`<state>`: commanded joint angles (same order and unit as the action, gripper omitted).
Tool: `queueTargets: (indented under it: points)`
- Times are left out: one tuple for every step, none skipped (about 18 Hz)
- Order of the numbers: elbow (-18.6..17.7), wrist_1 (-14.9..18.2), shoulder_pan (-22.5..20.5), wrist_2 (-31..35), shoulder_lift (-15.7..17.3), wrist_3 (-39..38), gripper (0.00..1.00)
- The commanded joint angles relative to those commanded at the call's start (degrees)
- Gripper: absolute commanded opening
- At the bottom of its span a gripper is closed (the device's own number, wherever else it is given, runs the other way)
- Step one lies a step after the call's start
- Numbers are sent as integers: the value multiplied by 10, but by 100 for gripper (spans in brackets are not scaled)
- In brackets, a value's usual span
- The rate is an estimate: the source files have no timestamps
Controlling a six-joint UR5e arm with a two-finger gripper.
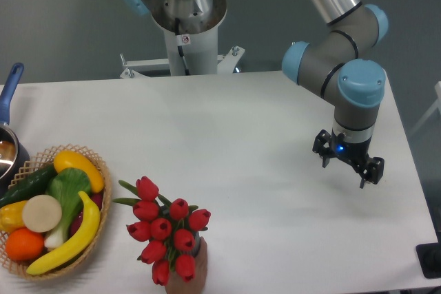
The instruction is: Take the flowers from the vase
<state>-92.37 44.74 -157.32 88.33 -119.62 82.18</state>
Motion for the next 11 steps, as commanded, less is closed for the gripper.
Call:
queueTargets:
  points:
    - [-1, -3, 0, 1, 0, 0, 100]
    - [-3, -4, 0, 1, 1, 0, 100]
    - [-3, -4, 0, -1, 1, -1, 100]
    - [-3, -4, 0, -3, 1, -1, 100]
    - [-4, -8, -1, -12, -1, -2, 100]
    - [-4, -13, -3, -33, -3, -3, 100]
    - [-4, -17, -6, -66, -5, -4, 100]
    - [-4, -17, -9, -109, -5, -5, 100]
    - [-4, -17, -13, -150, -4, -7, 100]
    - [-4, -18, -14, -184, -4, -16, 100]
    - [-4, -18, -13, -214, -4, -24, 100]
